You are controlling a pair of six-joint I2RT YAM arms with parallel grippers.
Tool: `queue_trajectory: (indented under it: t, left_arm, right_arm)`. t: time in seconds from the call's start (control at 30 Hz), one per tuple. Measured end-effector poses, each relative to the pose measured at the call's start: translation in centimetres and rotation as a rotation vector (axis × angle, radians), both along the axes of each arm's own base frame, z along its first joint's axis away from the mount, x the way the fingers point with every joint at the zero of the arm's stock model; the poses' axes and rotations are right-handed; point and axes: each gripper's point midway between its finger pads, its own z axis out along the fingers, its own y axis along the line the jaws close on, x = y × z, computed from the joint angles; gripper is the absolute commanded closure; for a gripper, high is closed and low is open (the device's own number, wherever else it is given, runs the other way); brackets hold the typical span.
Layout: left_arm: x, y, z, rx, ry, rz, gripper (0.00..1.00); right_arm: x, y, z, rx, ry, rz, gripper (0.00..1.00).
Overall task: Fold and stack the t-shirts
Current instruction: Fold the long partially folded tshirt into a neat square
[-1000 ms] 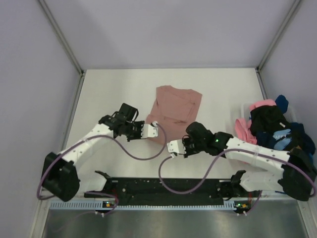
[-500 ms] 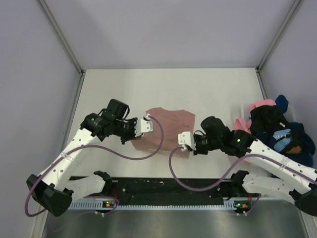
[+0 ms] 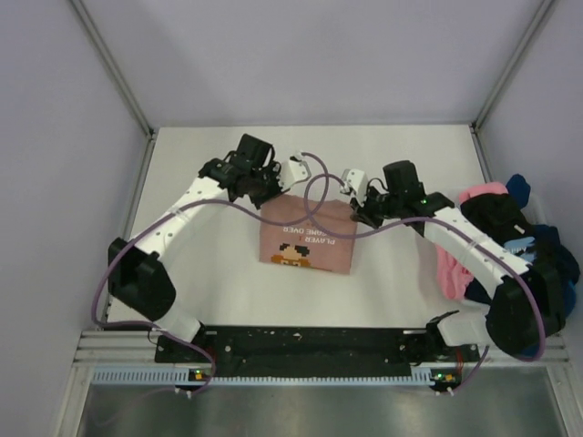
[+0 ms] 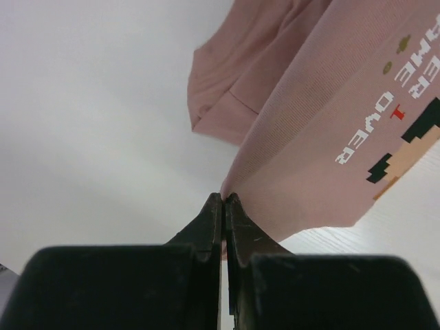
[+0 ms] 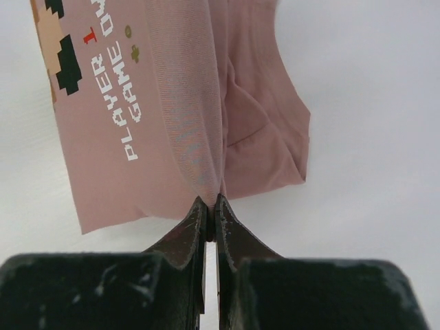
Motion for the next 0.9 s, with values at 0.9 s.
queue_trajectory:
  t: [0.9]
  left_arm:
    - [10.7, -1.5, -12.0, 0.169, 0.107, 0.200, 0.89]
  right_arm:
    - [10.4, -1.5, -8.9, -0.118, 0.149, -0.170, 0.96]
